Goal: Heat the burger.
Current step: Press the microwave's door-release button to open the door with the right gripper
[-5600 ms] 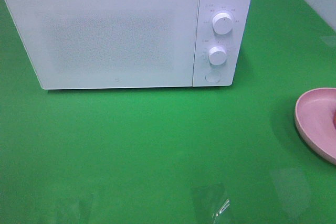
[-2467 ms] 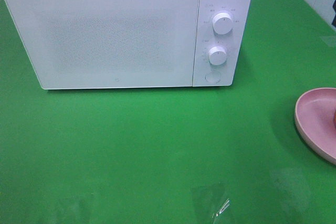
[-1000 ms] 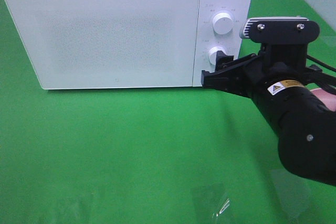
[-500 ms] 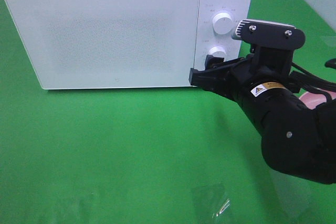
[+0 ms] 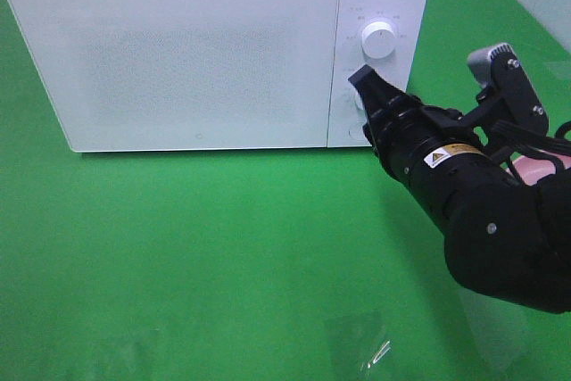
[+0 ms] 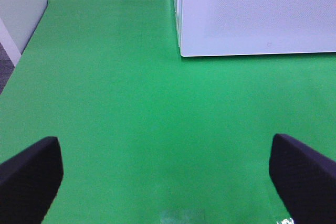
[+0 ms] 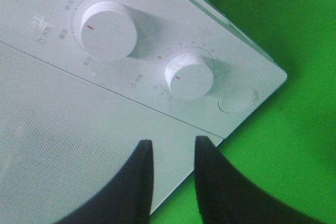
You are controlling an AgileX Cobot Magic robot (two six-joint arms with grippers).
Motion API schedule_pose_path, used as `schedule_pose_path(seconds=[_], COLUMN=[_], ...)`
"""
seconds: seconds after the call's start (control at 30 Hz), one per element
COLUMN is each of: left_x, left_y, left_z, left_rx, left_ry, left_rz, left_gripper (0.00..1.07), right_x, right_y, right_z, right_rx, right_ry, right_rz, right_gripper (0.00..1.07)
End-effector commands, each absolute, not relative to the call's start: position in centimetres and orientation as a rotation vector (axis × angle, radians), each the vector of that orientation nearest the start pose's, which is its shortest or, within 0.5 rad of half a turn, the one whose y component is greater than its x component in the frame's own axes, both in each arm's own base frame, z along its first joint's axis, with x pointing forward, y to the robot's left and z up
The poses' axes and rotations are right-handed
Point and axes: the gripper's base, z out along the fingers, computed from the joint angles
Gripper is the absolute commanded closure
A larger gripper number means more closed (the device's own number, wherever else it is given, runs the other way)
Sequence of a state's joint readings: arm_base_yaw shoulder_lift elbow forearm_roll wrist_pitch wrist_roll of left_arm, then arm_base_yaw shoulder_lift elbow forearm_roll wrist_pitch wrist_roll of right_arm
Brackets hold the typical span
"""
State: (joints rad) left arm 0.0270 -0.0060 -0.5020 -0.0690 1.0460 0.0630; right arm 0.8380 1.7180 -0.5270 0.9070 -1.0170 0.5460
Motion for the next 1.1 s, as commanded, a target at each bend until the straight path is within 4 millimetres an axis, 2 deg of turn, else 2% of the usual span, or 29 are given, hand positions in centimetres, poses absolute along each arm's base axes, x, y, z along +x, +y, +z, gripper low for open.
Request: schedule_pose_path(seconds=[0.03,0.3,0.33,0.4,0.77,1.1], left_x=[-0.8,-0.8,-0.8,-0.8,-0.8,-0.8], left_y=[-0.6,-0.6,-0.6,-0.6,-0.6,-0.6], left_z=[27.9,27.9,27.9,27.9,27.9,27.9], left_rx=[0.041,0.041,0.041,0.041,0.041,0.041], left_ry=[1.995,1.995,1.995,1.995,1.995,1.995], left_rz=[-0.038,-0.038,-0.038,-0.038,-0.038,-0.038], left_gripper=[0.07,0.07,0.07,0.07,0.07,0.07], right_x=[23.0,22.9,22.8,22.8,22.7,24.2], right_y=[16.8,16.9,17.0,17.0,17.1,16.1], right_z=[16.1,15.8,15.5,15.4,14.9,14.3], right_rx=[0.912,1.167,1.255,1.29,1.352,1.424], right_ry=[1.673,1.605,1.602,1.604,1.646,1.649], right_rz=[0.829,1.002,1.046,1.061,1.067,1.086], right_gripper=[0.9,0.99,1.03,1.07,1.07,1.07])
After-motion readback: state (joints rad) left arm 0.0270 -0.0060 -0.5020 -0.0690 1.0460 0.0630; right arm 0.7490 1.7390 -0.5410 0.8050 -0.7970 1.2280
